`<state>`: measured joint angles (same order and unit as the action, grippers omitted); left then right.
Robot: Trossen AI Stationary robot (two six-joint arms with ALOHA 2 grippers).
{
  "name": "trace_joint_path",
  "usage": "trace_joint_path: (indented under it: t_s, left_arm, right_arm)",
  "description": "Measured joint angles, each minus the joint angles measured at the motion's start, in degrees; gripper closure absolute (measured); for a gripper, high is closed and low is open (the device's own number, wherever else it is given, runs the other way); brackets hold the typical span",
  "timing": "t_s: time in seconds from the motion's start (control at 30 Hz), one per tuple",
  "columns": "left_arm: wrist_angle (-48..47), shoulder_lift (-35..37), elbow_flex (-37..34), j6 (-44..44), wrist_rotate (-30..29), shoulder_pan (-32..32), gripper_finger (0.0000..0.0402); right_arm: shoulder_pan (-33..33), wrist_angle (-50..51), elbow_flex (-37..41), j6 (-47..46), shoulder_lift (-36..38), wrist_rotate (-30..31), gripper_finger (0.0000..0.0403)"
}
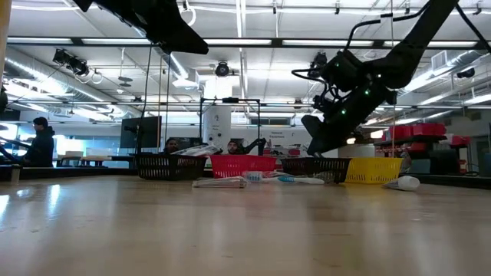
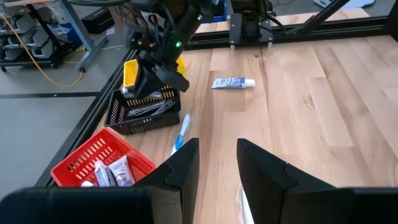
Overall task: Pick & Place Travel size toiletries
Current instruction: Put the nail cutter into the right black bin, then put the blue toothbrush into the left black bin
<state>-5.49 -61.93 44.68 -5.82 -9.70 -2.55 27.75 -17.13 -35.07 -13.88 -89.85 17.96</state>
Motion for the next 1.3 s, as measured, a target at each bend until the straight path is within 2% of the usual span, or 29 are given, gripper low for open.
trace_joint_path:
  t_s: [0.07,0.23,0.4,0.67,0.8,0.97,1.17,1.3]
  left_arm:
    - [0.0,0.0,0.0,0.1,0.0,0.0,0.0286]
    - [0.0,0.0,0.0,1.6,0.0,0.0,0.0286]
    - [-0.1,0.0,0.0,3.4,-0.1,0.0,0.0286]
    - [-0.3,0.0,0.0,6.0,-0.2,0.0,0.0286]
    - [-0.3,0.0,0.0,6.9,-0.8,0.0,0.0286]
    - [-1.3,0.0,-0.3,8.7,-5.7,0.0,0.0286]
    - [0.9,-0.1,-4.9,12.6,-7.9,0.0,0.0286]
    - [3.9,-0.1,-7.9,13.6,-8.3,0.0,0.0286]
  right_arm:
    - [0.4,-0.8,0.0,0.3,-0.6,-1.0,0.0295]
    - [1.6,-0.8,0.0,2.3,-1.4,0.9,0.0262]
    - [2.7,-2.2,0.0,2.6,-1.5,-4.3,0.0222]
    - [1.0,-14.8,0.0,9.7,-1.5,-9.8,0.017]
    - [-0.3,-16.9,0.0,11.5,-1.5,-12.2,0.0165]
    - [-2.6,-15.0,0.0,14.0,-1.5,-13.5,0.0176]
    - [-7.3,-13.1,0.0,19.4,-1.5,-19.0,0.02]
    - [-11.2,-11.3,-1.2,20.9,-1.5,-18.9,0.0202]
